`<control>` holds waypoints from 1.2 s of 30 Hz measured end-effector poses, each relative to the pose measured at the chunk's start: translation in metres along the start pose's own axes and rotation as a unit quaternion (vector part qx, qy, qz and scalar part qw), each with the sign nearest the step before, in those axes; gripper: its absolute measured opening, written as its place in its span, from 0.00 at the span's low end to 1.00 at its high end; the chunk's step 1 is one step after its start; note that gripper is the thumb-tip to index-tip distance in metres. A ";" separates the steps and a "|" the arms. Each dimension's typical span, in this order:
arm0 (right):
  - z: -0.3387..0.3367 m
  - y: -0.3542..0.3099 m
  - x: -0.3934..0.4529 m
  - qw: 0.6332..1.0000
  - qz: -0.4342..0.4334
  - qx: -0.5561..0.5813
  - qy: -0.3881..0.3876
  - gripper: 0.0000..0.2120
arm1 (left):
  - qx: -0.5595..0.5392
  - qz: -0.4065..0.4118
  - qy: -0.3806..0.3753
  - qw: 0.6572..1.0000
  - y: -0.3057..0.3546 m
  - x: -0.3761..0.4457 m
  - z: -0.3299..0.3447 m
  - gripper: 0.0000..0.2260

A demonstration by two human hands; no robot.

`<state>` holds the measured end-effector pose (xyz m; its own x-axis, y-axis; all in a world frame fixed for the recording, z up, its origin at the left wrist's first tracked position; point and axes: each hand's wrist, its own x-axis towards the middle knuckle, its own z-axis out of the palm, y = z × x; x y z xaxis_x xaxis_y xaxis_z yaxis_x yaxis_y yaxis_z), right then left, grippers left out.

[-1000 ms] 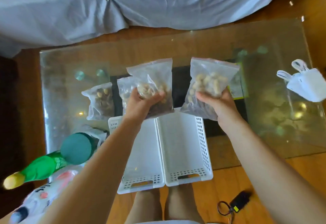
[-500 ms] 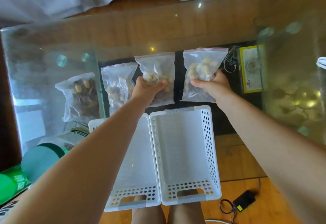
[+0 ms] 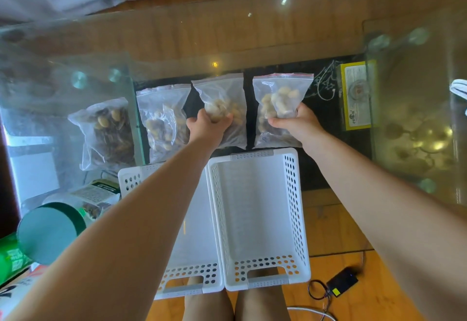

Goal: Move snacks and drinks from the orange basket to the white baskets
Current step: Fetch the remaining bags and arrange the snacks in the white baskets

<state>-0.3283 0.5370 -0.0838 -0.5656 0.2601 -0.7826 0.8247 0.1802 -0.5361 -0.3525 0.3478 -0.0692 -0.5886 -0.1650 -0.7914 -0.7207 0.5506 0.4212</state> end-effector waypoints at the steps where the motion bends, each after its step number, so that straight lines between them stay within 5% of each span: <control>1: -0.001 0.000 -0.001 1.000 -0.002 -0.002 0.001 0.30 | 0.014 -0.001 0.000 1.000 0.001 0.000 -0.001 0.26; 7: -0.009 -0.001 -0.013 1.000 -0.009 0.012 0.001 0.28 | -0.012 0.024 -0.014 1.000 0.008 -0.009 -0.006 0.19; 12: -0.019 -0.005 -0.034 1.000 -0.001 0.017 0.010 0.32 | 0.030 -0.006 -0.026 0.999 0.014 -0.033 -0.016 0.28; 21: -0.018 -0.030 -0.142 0.998 -0.006 0.057 -0.033 0.25 | -0.184 -0.019 -0.046 0.982 -0.010 -0.142 -0.055 0.20; 27: 0.007 -0.030 -0.220 0.994 0.006 0.025 -0.108 0.09 | -0.312 -0.059 -0.024 0.948 -0.076 -0.236 -0.093 0.12; 36: 0.088 0.009 -0.334 0.971 0.006 -0.111 -0.213 0.10 | -0.443 -0.168 0.141 0.869 -0.250 -0.378 -0.123 0.10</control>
<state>-0.1315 0.3679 0.1450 -0.4647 -0.1440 -0.8737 0.7837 0.3925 -0.4815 0.0051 0.1716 0.1793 -0.2674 -0.4578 -0.8479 -0.7951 -0.3923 0.4626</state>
